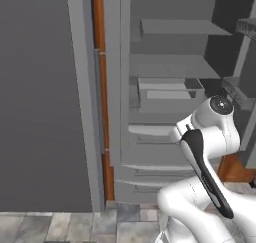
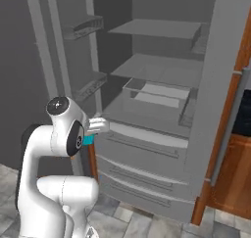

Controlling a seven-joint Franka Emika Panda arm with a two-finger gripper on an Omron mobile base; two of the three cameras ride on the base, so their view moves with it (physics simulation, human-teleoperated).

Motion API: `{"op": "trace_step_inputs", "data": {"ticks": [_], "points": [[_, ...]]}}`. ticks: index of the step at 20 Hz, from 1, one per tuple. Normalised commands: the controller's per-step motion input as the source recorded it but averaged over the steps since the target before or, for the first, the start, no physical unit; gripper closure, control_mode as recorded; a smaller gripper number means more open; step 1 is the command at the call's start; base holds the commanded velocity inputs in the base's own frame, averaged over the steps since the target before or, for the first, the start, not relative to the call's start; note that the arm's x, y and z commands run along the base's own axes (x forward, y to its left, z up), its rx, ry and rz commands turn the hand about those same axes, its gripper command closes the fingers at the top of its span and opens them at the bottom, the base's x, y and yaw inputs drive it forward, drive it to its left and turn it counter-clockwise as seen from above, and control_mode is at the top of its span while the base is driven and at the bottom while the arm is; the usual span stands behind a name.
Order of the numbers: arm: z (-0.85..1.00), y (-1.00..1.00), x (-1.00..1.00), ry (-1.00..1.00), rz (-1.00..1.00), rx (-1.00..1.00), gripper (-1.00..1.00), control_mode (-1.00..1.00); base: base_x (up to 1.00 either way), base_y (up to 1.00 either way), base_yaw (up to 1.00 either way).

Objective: Take the cake and cupcake from the fridge and place them on the empty tray on the dining counter.

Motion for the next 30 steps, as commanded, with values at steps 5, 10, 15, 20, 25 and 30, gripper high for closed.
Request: {"op": "trace_step_inputs", "data": {"ticks": [5, 10, 15, 20, 25, 30], "points": [[0.00, 0.00, 0.00, 0.00, 0.00, 0.00, 1.00, 1.00, -0.42, 0.00, 0.46], [0.00, 0.00, 0.00, 0.00, 0.00, 0.00, 1.00, 1.00, -0.24, 0.10, 0.49], [0.00, 0.00, 0.00, 0.00, 0.00, 0.00, 1.00, 1.00, -0.03, 0.26, 0.49], [0.00, 0.00, 0.00, 0.00, 0.00, 0.00, 1.00, 1.00, -0.02, 0.27, 0.50], [0.00, 0.00, 0.00, 0.00, 0.00, 0.00, 1.00, 1.00, 0.00, 0.32, 0.52], [0.00, 0.00, 0.00, 0.00, 0.00, 0.00, 1.00, 1.00, 0.03, 0.37, 0.51]]}}
